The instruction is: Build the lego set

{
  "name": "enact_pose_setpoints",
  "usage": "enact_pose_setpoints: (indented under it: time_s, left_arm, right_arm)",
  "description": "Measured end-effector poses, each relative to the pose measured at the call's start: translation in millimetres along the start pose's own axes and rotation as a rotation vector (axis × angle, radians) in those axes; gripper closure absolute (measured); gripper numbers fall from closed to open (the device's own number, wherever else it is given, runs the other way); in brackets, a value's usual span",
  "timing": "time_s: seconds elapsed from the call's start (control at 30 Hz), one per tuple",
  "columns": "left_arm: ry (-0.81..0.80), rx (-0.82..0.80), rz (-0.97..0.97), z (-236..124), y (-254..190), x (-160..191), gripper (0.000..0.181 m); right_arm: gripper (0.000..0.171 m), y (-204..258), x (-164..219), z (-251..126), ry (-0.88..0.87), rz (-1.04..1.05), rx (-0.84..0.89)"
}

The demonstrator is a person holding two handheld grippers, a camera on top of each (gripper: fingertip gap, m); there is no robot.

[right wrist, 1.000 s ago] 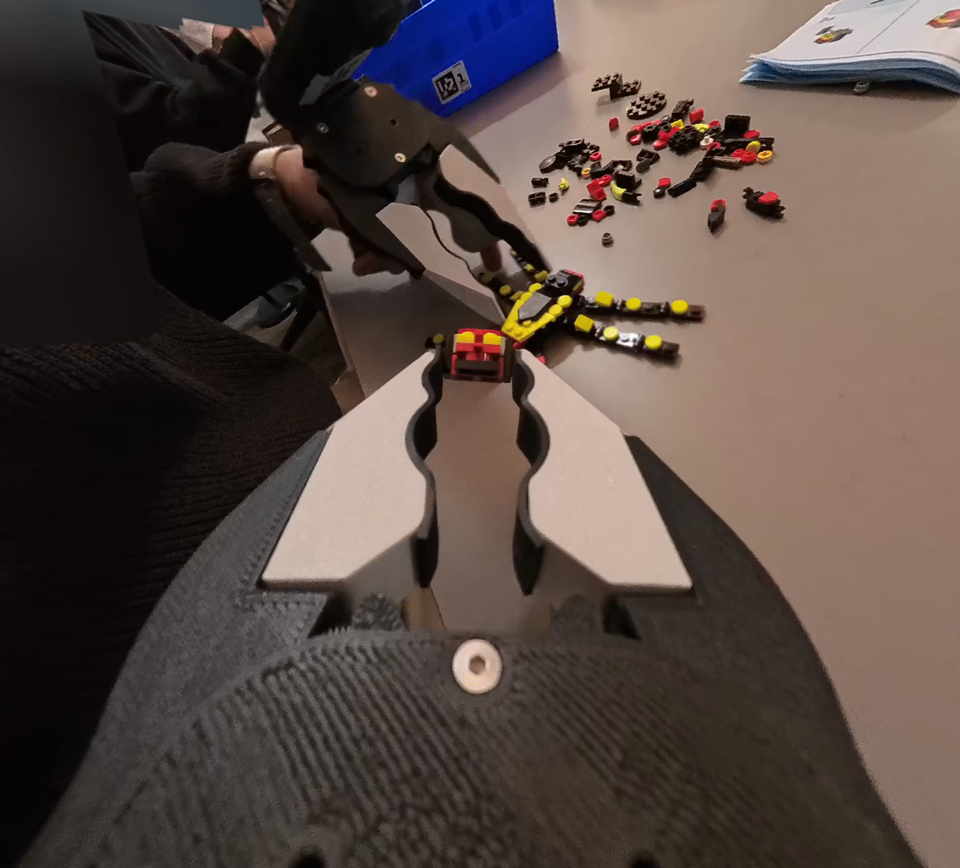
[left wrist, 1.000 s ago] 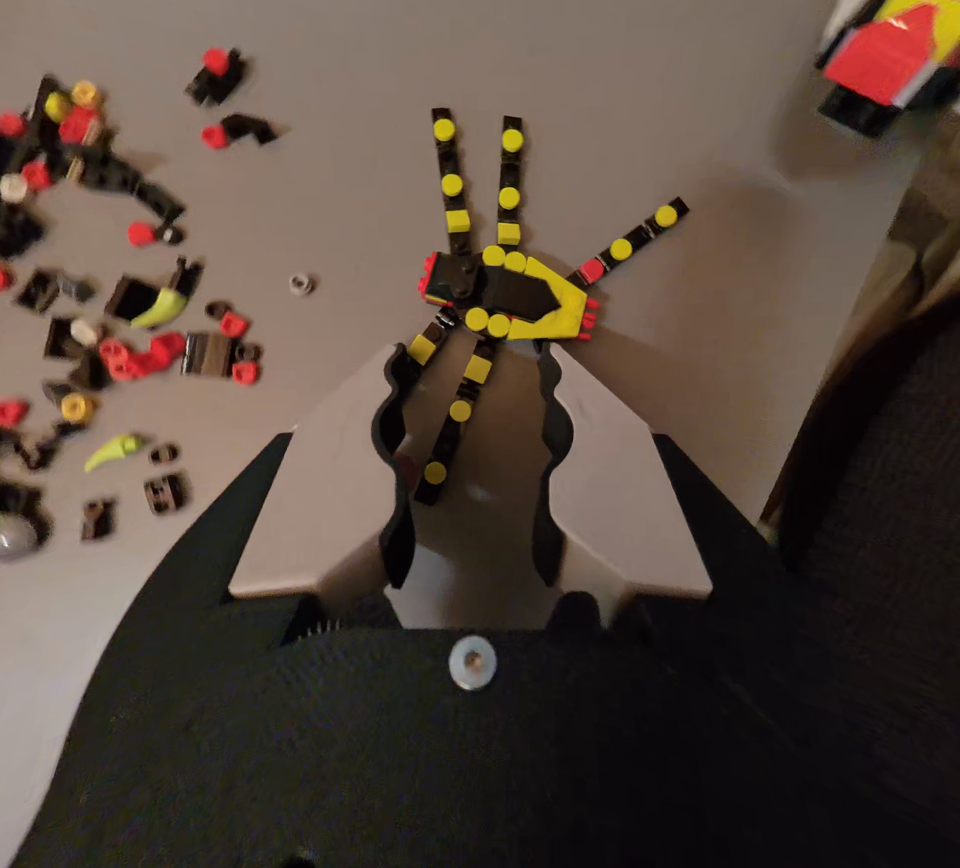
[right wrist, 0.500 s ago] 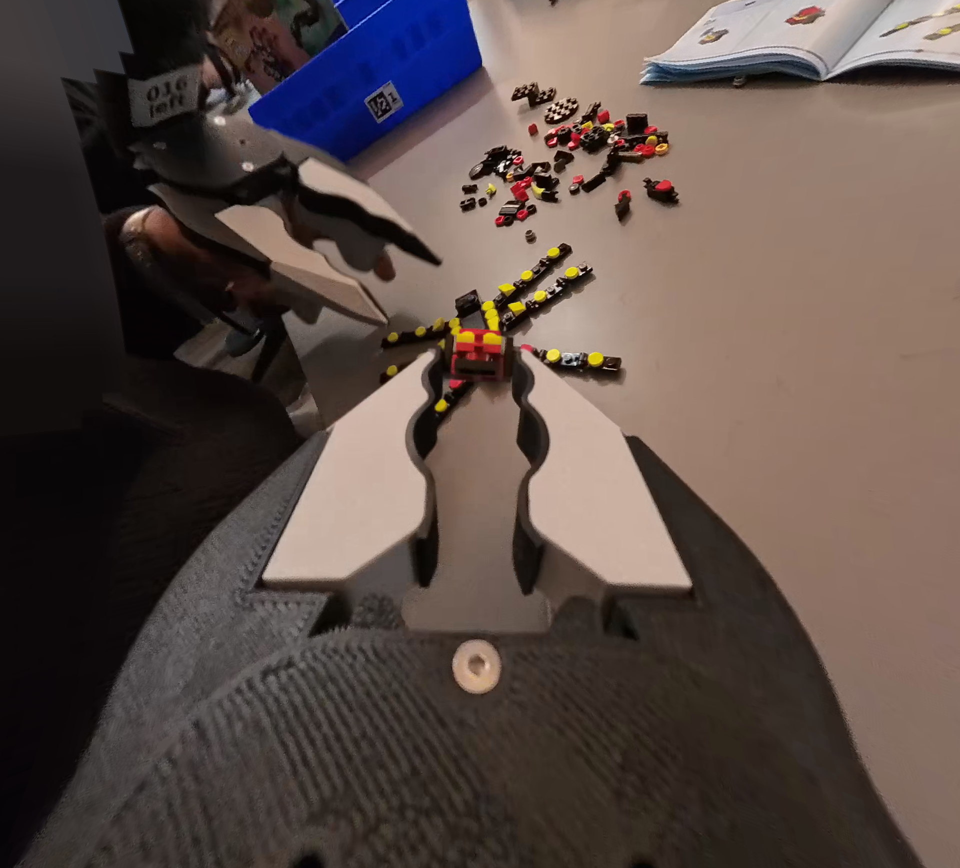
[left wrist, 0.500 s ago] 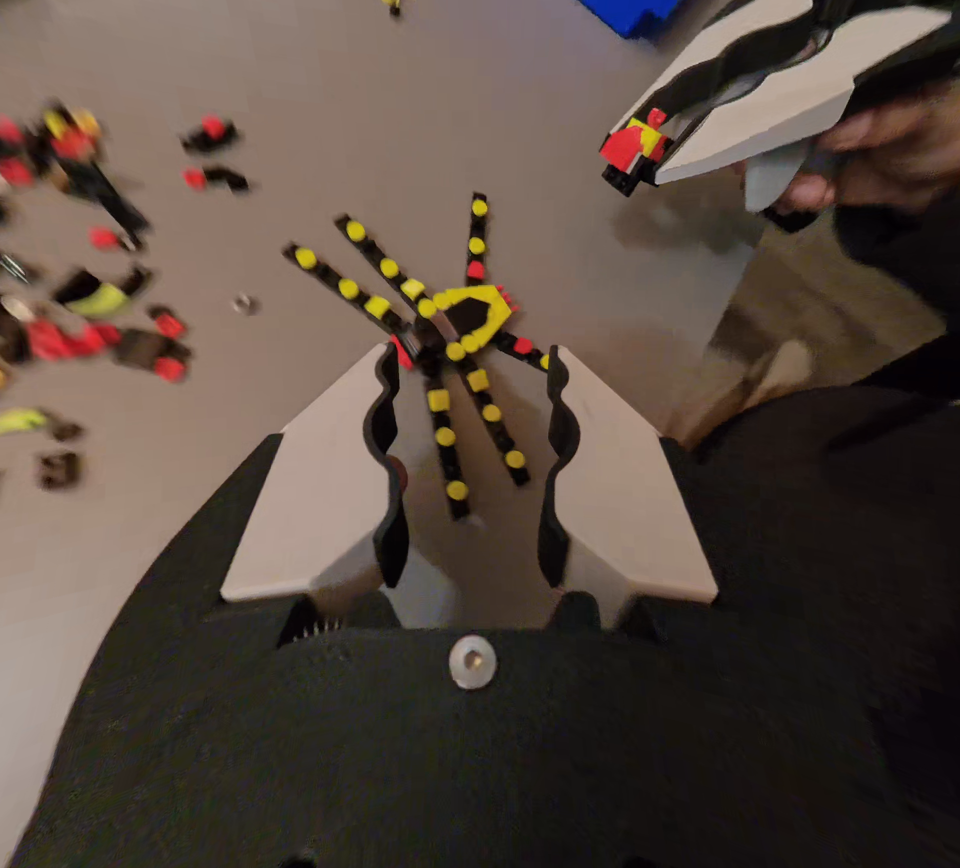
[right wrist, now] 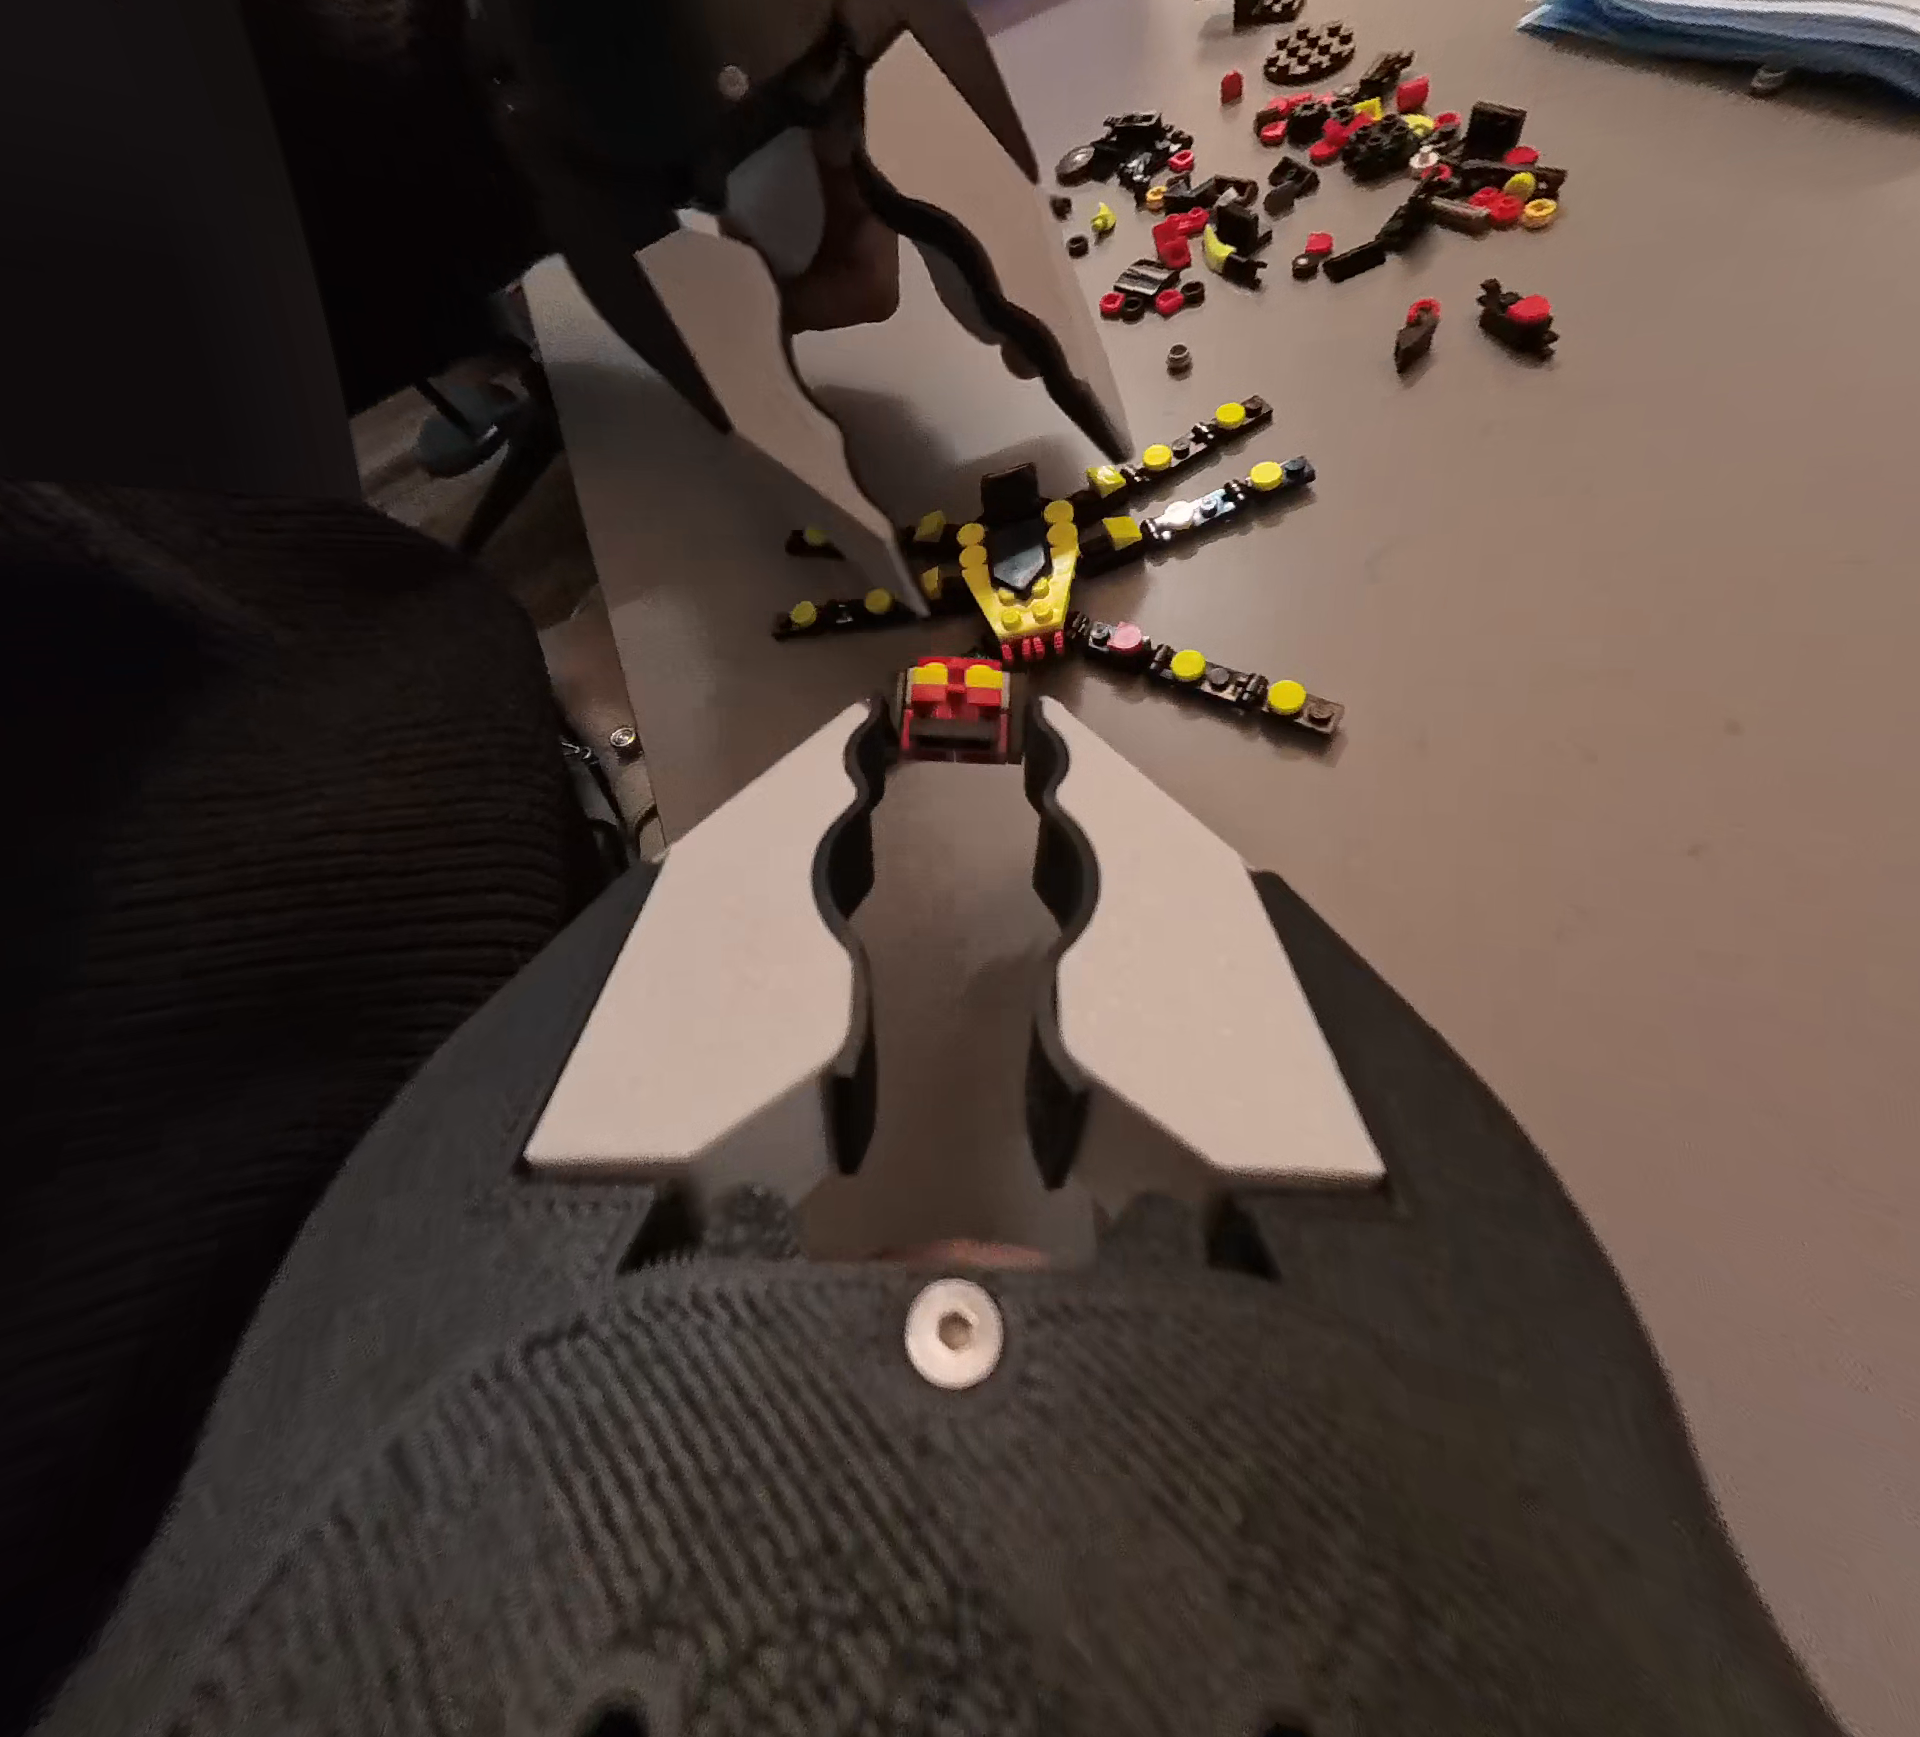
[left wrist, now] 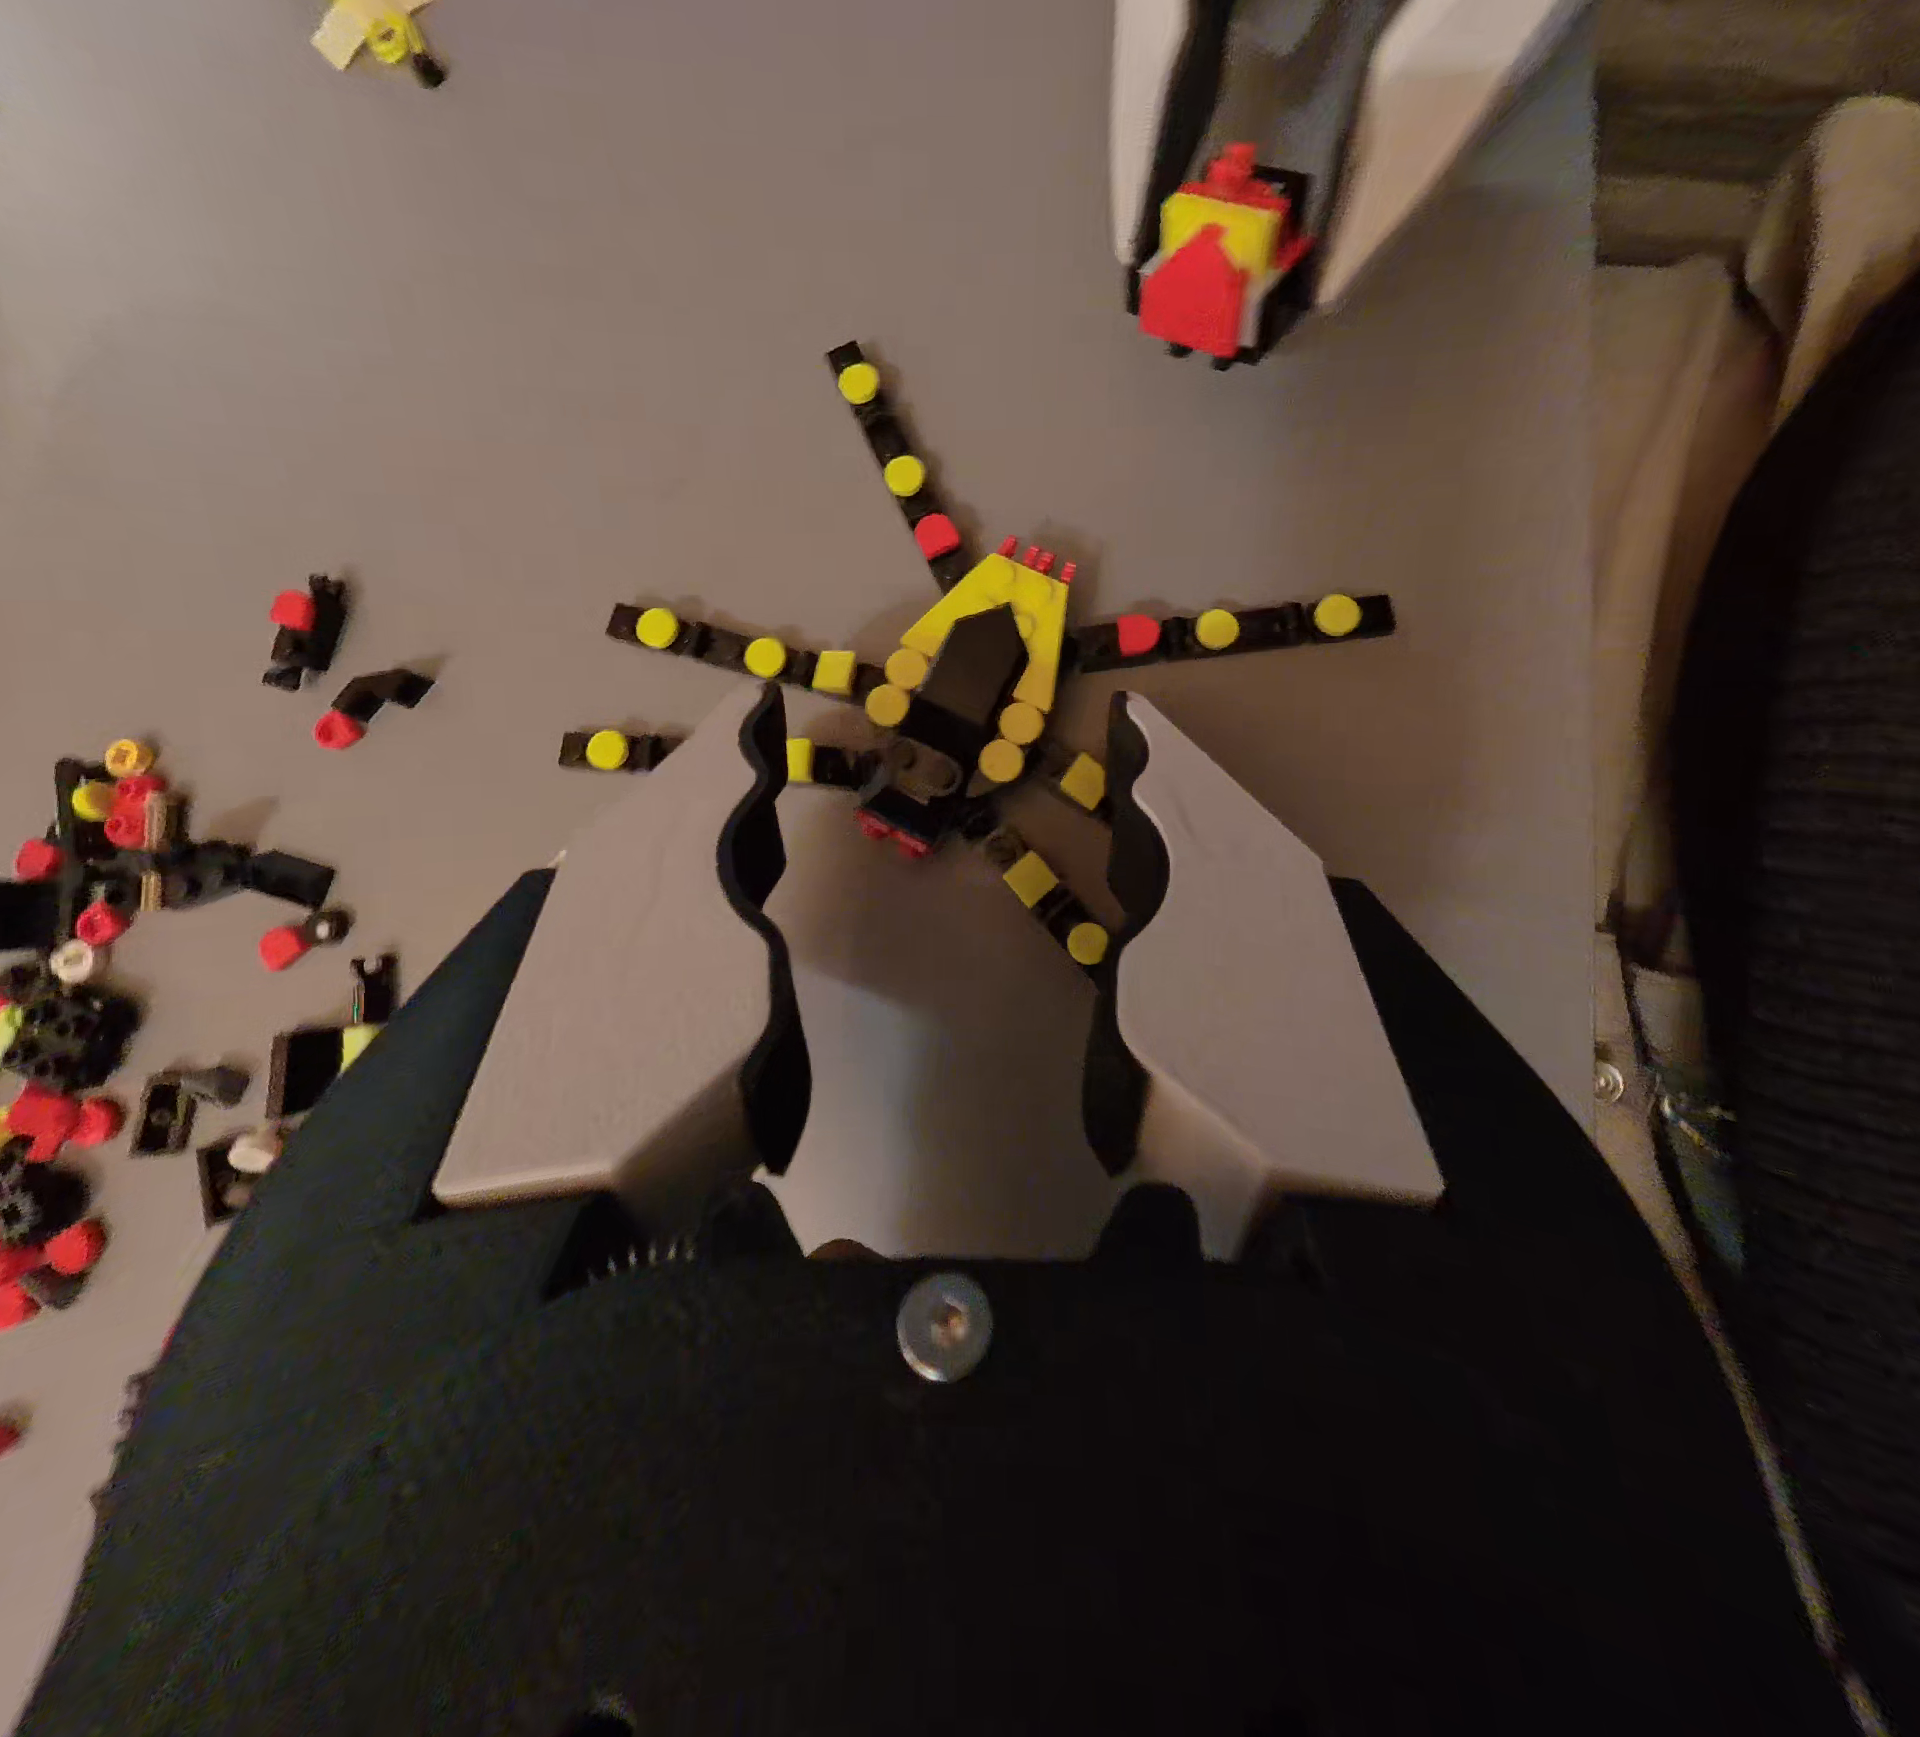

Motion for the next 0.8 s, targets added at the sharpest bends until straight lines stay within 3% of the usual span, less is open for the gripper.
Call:
enact_pose_setpoints:
  time_s: [0.3,0.53,0.63,0.8]
  left_arm:
    - [-0.114,0.098,-0.2,-8.8,-26.9,2.3,0.123]
    - [-0.239,0.113,-0.242,-17.3,-17.4,-9.1,0.124]
    - [-0.272,0.073,-0.19,-16.1,-9.0,-10.4,0.122]
    - [-0.205,0.098,-0.119,-1.8,-4.3,-6.8,0.119]
  right_arm:
    - [0.147,9.1,-30.2,-25.1,-0.211,0.033,-0.155]
    - [0.147,2.0,-47.5,-40.5,-0.296,0.267,-0.332]
    - [0.147,-1.7,-42.1,-33.2,-0.252,0.261,-0.309]
    - [0.147,-5.9,-14.3,-2.8,-0.06,0.074,-0.169]
Point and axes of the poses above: each gripper's, where its closed fingertips meet, z out along the fingers, x out of its underside, y = z × x across the jaws, the point moved 2 cm from there along -z, back along the fingers, and after that the axes turned 14 degrees about x, right-handed, at the moved point
